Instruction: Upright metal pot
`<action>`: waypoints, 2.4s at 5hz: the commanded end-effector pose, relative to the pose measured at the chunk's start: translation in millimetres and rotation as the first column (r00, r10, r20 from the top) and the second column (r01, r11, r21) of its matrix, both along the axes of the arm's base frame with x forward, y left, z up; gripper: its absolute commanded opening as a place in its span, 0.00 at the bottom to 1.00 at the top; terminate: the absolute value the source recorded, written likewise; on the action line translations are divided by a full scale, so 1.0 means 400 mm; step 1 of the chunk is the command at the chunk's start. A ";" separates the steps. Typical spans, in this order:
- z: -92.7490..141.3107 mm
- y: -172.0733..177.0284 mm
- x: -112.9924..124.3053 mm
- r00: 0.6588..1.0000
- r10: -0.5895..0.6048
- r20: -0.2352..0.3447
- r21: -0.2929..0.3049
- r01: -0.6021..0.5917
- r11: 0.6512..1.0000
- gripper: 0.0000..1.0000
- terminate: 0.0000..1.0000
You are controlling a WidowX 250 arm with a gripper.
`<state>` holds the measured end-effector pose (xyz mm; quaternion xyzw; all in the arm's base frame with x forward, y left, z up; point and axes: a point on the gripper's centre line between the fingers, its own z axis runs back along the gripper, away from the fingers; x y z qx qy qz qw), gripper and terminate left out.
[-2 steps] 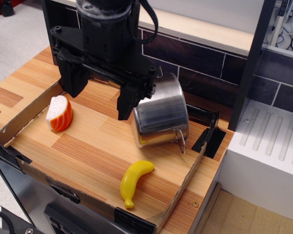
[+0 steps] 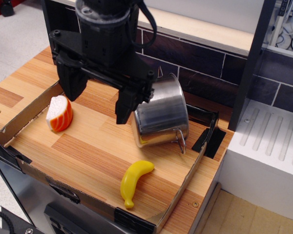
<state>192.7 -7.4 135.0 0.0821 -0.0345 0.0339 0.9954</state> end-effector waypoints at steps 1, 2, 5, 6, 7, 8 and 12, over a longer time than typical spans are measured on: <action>0.072 -0.095 0.101 0.996 0.028 0.089 -0.016 -0.026 1.000 1.00 0.00; 0.094 -0.137 0.179 0.989 0.076 0.126 -0.042 -0.071 0.997 1.00 0.00; 0.006 -0.141 0.295 0.975 0.069 0.210 0.123 -0.097 0.988 1.00 0.00; -0.026 -0.126 0.312 0.977 0.036 0.211 0.187 -0.077 0.979 1.00 0.00; -0.047 -0.092 0.334 0.984 0.020 0.176 0.233 -0.061 0.971 1.00 0.00; -0.075 -0.069 0.345 0.985 0.007 0.171 0.277 -0.055 0.959 1.00 0.00; -0.123 -0.030 0.302 0.996 -0.042 0.081 0.413 0.005 0.911 1.00 0.00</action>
